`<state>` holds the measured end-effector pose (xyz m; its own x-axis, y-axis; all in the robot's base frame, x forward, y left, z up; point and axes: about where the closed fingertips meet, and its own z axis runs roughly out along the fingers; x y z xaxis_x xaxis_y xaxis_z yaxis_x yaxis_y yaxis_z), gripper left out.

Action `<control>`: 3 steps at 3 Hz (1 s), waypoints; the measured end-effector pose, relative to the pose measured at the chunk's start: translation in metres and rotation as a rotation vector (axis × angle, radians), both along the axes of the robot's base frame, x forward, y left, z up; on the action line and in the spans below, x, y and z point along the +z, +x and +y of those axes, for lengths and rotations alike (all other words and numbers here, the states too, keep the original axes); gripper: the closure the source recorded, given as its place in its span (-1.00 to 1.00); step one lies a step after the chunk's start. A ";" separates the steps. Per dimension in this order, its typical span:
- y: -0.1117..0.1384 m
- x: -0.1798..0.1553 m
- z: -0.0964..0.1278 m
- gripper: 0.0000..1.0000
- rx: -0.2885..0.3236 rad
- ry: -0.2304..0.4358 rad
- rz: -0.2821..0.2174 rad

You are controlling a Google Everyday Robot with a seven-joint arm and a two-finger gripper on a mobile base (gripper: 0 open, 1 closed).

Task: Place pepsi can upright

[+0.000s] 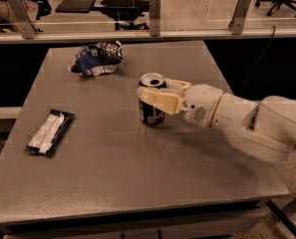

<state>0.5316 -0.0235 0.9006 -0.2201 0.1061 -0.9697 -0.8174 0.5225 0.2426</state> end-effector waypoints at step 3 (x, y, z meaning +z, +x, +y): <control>-0.001 0.003 0.004 -1.00 0.008 -0.003 -0.006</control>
Offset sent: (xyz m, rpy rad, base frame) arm -0.0004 0.0018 0.0009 -0.0026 -0.0029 0.0034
